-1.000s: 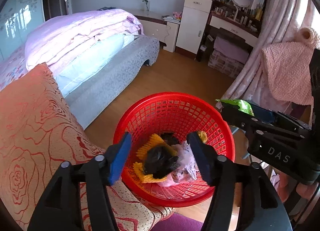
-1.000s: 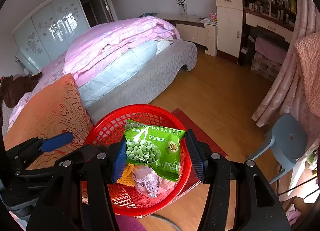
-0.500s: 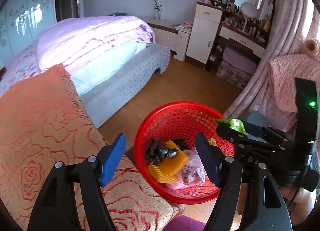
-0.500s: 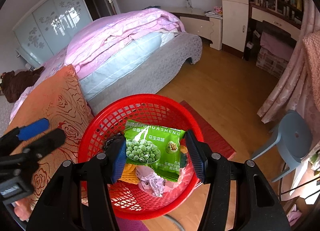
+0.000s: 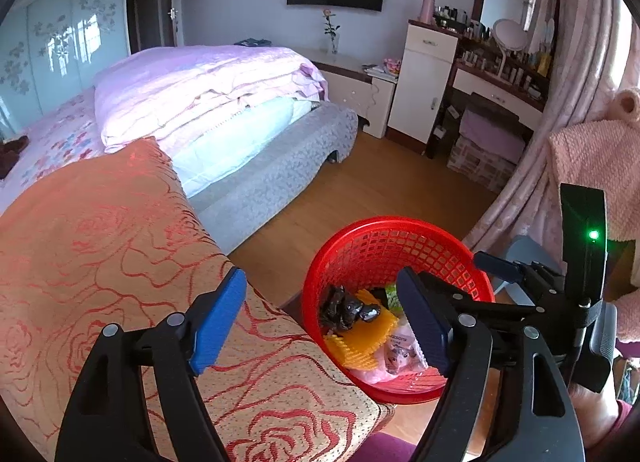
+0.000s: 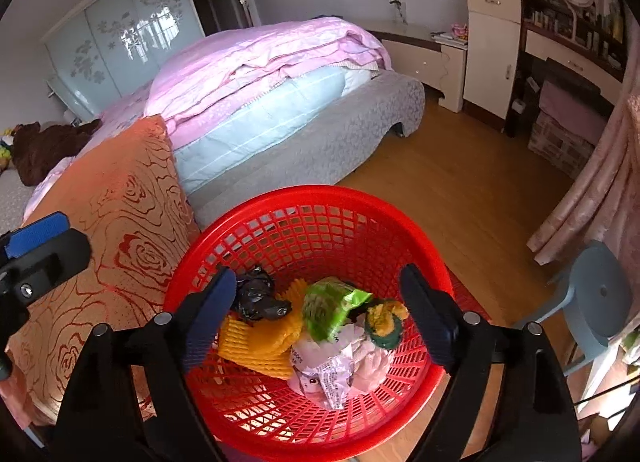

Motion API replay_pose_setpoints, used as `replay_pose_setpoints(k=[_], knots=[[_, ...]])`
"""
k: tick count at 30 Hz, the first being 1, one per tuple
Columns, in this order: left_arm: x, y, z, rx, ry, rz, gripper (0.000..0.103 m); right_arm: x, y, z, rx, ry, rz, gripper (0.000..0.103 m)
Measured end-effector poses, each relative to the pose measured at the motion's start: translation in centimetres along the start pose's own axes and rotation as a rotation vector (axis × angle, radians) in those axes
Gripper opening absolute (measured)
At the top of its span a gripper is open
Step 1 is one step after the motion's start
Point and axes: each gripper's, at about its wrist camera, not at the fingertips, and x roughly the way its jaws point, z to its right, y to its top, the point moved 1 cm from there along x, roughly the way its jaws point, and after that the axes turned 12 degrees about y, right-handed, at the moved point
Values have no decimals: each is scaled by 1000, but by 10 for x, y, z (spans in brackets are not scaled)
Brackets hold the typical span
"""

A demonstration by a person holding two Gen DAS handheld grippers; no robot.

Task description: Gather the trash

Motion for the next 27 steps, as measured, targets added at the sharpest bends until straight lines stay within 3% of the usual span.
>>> replay_pose_setpoints(k=[6,13,20,27], knots=[[-4,1,1,14,26,21,81,-4,-1,8,24,-54,14,83],[-10,0,2,18,53,44,84,-14,-2,8,7,-87,61,96],[-14,-4,-6,-3,74,48,86,-18,-4,11,51,-82,32,96],[-28,-9,-14,-14,118,77,89,-51,-1,-14,1,-115,107,96]])
